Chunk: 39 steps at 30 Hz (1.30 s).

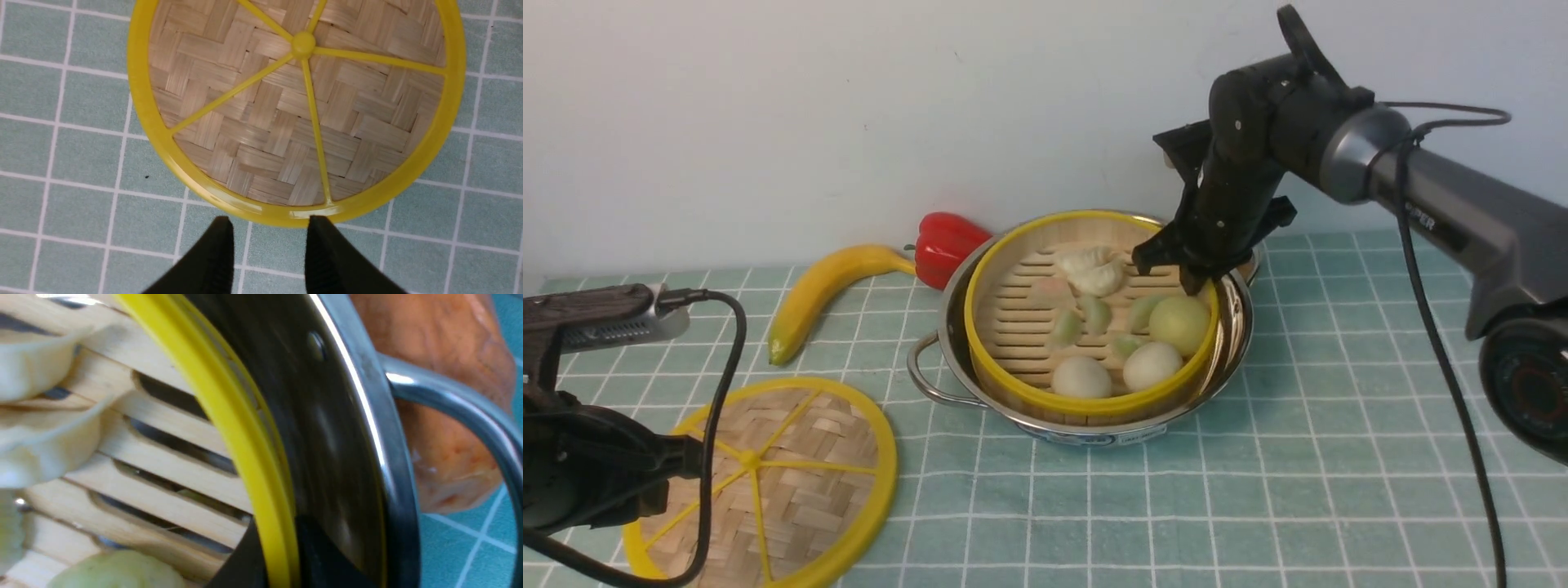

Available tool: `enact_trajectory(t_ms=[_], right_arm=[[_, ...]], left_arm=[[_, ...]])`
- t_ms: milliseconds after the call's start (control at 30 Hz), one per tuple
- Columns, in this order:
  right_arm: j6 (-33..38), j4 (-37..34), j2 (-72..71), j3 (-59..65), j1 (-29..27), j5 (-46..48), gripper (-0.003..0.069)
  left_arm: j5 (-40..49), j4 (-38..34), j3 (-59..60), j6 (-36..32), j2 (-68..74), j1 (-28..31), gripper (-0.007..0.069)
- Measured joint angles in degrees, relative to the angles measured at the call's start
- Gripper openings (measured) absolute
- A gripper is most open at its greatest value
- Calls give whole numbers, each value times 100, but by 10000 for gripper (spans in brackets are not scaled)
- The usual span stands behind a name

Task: Place the steamer in the pot on the blue tablecloth, and put the lid on the steamer.
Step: 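Place the bamboo steamer basket of food into the steel pot with the right gripper, then grasp the bamboo steamer lid lying on the table by its centre knob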

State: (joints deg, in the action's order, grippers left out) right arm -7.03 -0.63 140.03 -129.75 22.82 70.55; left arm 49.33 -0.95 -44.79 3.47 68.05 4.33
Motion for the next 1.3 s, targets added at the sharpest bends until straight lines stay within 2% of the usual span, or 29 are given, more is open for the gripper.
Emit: enact_trajectory(t_ms=[133,267,400,500,700,800,1067,1300], right_arm=[[0,-69,0,0,-5,19,185],[0,-167,-6,0,-5,19,326],[0,-197,-90,0,-5,13,406],[0,-197,-292,0,-5,17,437],[0,-197,-1281,0,-5,19,447],[0,-248,-2306,0,-5,-8,447],[0,-396,-4001,-6,-5,-22,447],[0,-1188,-5547,4,-5,-22,447]], left_arm=[[-20,0,0,0,0,0,244],[-294,0,0,0,15,0,244],[-574,0,0,0,196,0,244],[-790,-12,0,0,452,0,244],[-1507,-182,-2,0,1168,0,244],[-2034,-690,-7,-39,1626,0,244],[-2273,-1068,-74,-524,2156,0,244],[-2624,-1086,-81,-585,2553,0,244]])
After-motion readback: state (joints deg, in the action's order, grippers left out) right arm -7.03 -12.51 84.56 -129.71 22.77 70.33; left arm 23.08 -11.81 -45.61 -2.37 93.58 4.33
